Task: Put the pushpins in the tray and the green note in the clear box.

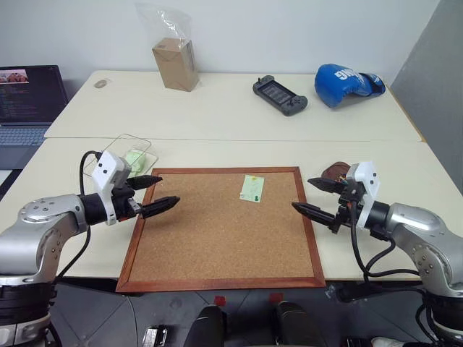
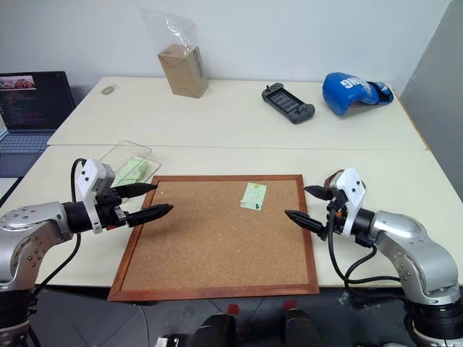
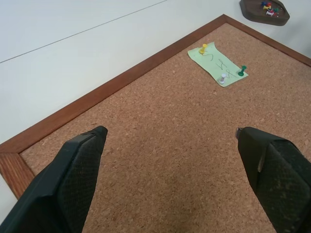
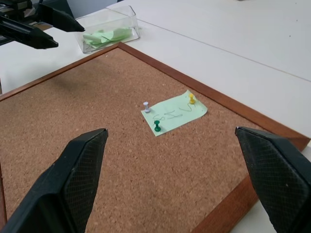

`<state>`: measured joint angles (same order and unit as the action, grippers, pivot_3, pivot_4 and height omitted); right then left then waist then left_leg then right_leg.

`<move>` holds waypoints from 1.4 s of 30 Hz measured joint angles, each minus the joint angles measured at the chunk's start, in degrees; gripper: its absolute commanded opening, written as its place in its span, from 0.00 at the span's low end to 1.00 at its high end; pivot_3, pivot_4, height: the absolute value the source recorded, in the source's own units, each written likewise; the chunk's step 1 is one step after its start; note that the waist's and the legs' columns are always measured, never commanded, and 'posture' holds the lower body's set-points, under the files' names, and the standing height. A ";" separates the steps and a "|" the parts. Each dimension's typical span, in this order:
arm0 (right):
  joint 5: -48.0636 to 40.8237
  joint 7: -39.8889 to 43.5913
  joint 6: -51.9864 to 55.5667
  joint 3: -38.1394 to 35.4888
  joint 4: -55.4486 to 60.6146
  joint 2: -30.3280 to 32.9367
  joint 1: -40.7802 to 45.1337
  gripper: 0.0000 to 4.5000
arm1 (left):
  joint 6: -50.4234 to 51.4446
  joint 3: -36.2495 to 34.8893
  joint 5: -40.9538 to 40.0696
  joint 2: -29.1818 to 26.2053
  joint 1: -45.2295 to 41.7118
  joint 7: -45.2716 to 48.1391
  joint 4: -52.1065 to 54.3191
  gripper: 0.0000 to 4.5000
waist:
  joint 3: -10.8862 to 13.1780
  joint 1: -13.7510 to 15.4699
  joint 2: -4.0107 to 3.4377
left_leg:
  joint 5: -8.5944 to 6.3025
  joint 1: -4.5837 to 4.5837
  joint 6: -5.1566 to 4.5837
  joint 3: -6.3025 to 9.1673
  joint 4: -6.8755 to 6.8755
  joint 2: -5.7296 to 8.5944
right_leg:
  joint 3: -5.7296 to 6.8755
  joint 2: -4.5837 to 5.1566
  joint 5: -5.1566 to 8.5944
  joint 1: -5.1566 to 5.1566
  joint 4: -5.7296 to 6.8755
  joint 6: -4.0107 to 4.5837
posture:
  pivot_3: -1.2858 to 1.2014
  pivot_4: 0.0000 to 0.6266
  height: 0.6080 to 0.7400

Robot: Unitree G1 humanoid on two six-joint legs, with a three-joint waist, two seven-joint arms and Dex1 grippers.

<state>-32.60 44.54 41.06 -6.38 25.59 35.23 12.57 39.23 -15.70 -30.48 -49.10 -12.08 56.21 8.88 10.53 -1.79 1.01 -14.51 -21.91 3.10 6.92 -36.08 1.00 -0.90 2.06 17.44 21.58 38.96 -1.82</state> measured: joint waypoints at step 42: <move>8.93 -1.73 -11.26 10.73 -12.74 -7.23 7.61 1.00 | -8.76 8.21 2.33 9.22 -0.79 -2.01 1.95 0.60 | 0.00 -0.04 0.00 | 0.01 0.01 0.02 -0.19 -0.02 -0.13 | -0.08 -0.02 -0.02 0.09 0.07 0.01 | 0.52 0.24 1.00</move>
<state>-23.67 42.81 29.80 4.35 12.85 28.00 20.18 30.47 -7.50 -28.14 -39.88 -12.87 54.20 10.83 10.53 -1.83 1.01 -14.50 -21.90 3.11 6.73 -36.10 0.87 -0.98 2.04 17.42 21.67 39.02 -1.81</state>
